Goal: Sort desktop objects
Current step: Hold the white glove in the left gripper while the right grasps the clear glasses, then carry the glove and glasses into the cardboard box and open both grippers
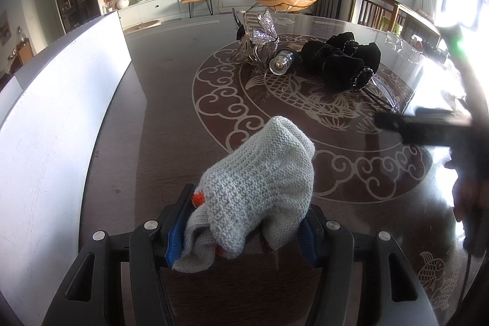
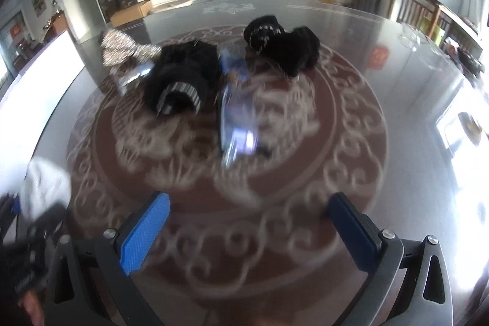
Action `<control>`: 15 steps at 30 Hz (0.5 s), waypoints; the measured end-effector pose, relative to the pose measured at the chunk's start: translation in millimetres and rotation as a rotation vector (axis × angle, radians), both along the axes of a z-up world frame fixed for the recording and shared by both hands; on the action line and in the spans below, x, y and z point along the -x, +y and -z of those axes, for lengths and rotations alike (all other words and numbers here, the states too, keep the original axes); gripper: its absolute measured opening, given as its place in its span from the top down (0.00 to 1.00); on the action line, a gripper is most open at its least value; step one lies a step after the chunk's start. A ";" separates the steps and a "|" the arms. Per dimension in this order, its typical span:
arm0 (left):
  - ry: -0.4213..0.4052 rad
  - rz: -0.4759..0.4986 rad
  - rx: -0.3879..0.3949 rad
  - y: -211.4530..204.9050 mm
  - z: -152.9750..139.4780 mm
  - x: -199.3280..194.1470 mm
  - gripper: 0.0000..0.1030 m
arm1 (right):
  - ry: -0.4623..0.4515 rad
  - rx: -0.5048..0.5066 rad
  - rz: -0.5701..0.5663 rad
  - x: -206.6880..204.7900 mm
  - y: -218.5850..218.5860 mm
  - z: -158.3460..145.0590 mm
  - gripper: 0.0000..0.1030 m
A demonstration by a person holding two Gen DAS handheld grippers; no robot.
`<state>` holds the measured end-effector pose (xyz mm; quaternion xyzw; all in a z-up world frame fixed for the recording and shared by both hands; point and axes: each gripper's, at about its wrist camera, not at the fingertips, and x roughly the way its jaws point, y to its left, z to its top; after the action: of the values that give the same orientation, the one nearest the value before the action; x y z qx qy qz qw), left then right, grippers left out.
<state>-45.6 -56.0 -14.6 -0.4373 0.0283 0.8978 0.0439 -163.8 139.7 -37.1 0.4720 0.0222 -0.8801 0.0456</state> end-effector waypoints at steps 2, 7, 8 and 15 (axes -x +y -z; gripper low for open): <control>0.000 0.000 0.000 -0.1 0.0 0.0 0.42 | 0.017 -0.014 -0.037 16.6 -2.8 1.2 0.04; 0.000 0.000 0.000 0.6 0.1 0.0 0.42 | 0.066 -0.002 -0.150 30.9 -14.1 -4.0 0.51; 0.000 0.000 0.000 0.1 0.1 0.0 0.42 | 0.067 0.001 -0.167 29.2 -15.2 -4.5 0.66; -0.002 0.006 -0.013 1.2 -0.6 1.7 0.42 | -0.023 0.148 -0.216 -40.6 3.0 -6.2 0.70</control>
<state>-47.3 -54.8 -14.1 -0.4377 0.0237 0.8974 0.0492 -123.3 142.7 -30.9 0.4724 0.0076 -0.8637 0.1753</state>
